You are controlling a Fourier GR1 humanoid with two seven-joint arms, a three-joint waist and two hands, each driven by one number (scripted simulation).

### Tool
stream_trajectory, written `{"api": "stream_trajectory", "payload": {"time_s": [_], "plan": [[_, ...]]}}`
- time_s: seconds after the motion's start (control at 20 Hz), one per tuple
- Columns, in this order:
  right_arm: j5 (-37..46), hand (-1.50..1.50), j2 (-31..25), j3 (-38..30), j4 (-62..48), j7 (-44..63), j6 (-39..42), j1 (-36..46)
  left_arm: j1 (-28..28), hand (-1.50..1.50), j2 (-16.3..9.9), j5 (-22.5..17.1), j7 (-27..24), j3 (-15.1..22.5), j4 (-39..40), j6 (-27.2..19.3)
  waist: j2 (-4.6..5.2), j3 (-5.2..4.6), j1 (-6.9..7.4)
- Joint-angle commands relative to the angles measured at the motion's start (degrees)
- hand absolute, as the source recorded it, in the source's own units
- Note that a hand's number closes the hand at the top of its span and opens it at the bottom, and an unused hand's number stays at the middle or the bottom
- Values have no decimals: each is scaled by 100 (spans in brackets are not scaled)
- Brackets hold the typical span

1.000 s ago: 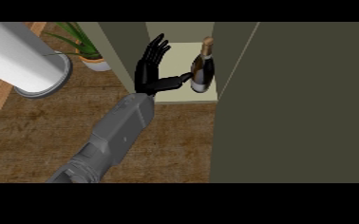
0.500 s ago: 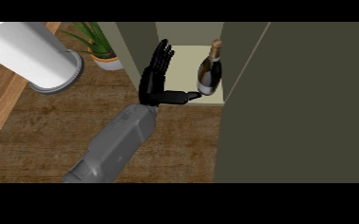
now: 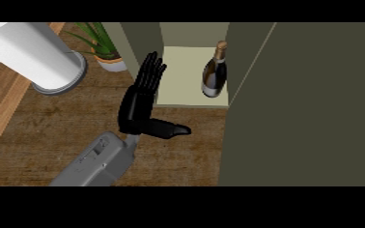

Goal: Pick up the wine, place it into the cabinet and close the cabinet

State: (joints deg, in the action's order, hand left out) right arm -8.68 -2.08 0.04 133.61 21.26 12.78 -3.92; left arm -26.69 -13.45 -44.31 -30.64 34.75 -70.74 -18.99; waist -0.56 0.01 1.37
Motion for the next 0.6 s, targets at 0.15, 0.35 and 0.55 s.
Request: {"api": "stream_trajectory", "payload": {"time_s": [0.15, 0.35, 0.55], "plan": [[115, -150, -30, 36, 46, -192, 113, -205, 1384, -150, -934, 237, 895, 237, -3029, -844, 6, 6, -18], [165, 150, -206, 125, -208, -318, 460, -252, 1910, -150, -1163, 570, 995, 172, -3707, -975, 36, 3, -72], [-101, 150, -776, 197, 271, 27, 1038, -324, 2578, -150, -1421, 556, 722, -7, -4008, -886, 27, 1, -69]]}}
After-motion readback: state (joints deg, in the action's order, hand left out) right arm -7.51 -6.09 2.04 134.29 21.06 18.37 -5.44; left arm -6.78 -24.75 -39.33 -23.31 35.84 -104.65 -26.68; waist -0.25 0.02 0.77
